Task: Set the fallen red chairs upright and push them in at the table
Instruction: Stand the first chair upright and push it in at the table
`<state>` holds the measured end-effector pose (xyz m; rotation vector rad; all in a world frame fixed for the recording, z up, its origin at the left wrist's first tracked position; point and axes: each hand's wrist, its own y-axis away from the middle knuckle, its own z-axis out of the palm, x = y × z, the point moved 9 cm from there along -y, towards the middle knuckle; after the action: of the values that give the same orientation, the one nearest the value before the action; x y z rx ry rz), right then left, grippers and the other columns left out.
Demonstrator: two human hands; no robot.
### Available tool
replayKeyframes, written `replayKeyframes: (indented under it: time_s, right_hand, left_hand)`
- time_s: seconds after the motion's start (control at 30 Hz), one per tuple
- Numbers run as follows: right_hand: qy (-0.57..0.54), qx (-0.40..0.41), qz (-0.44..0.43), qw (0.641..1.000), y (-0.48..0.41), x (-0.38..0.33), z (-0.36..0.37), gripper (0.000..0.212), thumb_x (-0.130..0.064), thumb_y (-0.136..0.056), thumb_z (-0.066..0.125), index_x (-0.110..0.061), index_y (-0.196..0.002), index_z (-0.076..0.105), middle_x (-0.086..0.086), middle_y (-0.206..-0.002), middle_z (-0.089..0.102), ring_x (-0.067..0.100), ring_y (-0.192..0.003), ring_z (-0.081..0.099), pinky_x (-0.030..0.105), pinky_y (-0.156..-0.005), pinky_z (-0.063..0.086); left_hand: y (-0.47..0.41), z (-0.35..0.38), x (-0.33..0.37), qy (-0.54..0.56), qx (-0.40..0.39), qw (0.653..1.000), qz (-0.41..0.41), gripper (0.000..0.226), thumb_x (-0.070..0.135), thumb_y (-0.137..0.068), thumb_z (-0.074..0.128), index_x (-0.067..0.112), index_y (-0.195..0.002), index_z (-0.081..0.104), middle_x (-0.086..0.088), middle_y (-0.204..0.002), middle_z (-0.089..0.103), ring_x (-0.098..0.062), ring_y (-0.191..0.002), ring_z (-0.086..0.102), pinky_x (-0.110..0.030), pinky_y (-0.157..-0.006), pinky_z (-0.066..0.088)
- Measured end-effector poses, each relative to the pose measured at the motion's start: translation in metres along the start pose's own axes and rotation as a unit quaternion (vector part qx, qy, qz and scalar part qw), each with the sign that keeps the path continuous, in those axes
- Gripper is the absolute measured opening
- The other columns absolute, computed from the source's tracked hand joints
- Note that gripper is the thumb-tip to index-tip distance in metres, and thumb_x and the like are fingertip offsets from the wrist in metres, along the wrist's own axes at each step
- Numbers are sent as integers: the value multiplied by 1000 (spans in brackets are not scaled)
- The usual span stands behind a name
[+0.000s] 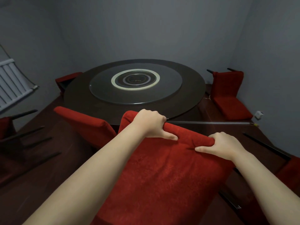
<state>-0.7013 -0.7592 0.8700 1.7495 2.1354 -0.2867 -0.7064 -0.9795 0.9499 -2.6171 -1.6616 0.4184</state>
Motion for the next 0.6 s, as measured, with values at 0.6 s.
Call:
replayKeyframes:
  time_s: [0.6]
  right_hand:
    - [65, 57, 23, 996, -40, -114, 27, 87, -108, -33, 34, -38, -74, 66, -18, -73, 64, 3, -71, 58, 32, -64, 46]
  left_hand:
    - [62, 24, -150, 42, 20, 999, -10, 72, 97, -59, 33, 26, -65, 41, 12, -58, 40, -20, -73, 61, -28, -51, 25]
